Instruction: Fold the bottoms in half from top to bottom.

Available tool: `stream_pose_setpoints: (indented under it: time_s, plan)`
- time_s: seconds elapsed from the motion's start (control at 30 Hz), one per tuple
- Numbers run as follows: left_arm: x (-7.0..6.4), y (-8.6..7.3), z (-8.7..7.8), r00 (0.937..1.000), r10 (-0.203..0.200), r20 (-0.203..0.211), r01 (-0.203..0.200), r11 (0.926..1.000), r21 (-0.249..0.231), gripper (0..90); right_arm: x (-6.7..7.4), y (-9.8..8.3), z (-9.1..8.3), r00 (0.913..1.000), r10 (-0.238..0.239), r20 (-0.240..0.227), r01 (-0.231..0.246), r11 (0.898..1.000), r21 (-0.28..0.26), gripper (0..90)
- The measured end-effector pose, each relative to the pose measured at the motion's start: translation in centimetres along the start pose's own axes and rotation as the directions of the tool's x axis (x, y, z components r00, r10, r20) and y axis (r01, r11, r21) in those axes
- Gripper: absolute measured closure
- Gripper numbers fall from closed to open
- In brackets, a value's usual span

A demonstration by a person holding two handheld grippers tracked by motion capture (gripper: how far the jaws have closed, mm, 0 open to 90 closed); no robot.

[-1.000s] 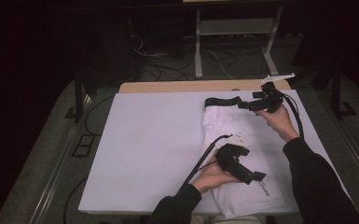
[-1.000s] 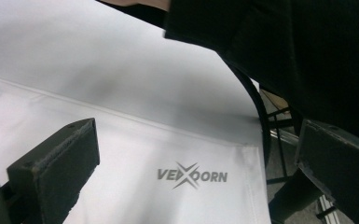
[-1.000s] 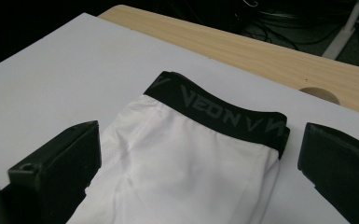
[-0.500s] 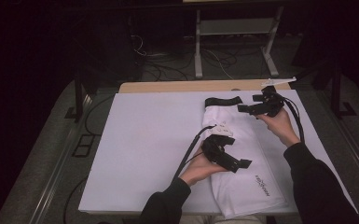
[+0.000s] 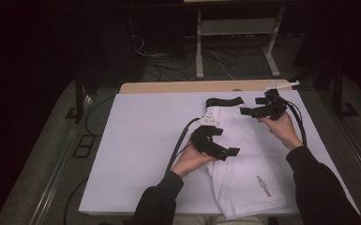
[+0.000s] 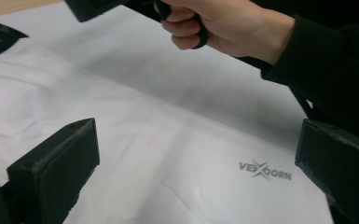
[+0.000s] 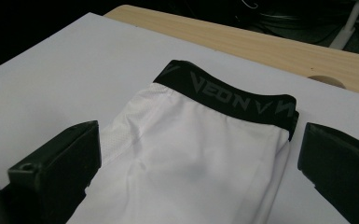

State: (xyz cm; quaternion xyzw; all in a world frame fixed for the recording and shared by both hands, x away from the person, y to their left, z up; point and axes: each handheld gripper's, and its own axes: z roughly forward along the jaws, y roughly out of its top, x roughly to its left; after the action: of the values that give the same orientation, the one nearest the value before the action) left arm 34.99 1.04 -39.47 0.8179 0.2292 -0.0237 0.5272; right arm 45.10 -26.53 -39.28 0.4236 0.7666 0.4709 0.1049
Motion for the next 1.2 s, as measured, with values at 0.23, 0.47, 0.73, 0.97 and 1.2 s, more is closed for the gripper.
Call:
stream_pose_setpoints:
  time_s: [0.23, 0.47, 0.73, 0.97, 1.2]
  plan:
    - [1.6, -0.1, -0.4, 0.9996, -0.023, -0.013, 0.023, 0.9997, -0.011, 0.0, -0.1, -0.6, 0.4, 1.0000, 0.005, -0.008, -0.005, 1.000, 0.006, 0.0]
    - [3.0, 0.0, -1.0, 0.9989, -0.038, -0.028, 0.037, 0.9989, -0.030, 0.0, -0.3, -0.8, 0.8, 0.9999, 0.009, -0.012, -0.008, 1.000, 0.018, 0.0]
    - [5.0, 0.1, -1.4, 0.9962, -0.061, -0.063, 0.059, 0.9979, -0.027, 0.0, -0.5, -1.0, 1.1, 0.9997, 0.013, -0.020, -0.013, 0.999, 0.032, 0.0]
    - [6.4, 0.9, -2.2, 0.9931, -0.073, -0.091, 0.071, 0.9971, -0.029, 0.0, -0.6, -1.2, 1.3, 0.9995, 0.019, -0.024, -0.018, 0.999, 0.042, 0.0]
    - [8.1, 1.4, -2.6, 0.9863, -0.111, -0.123, 0.105, 0.9933, -0.047, 0.0, -0.6, -1.3, 1.3, 0.9993, 0.021, -0.029, -0.020, 0.999, 0.044, 0.0]
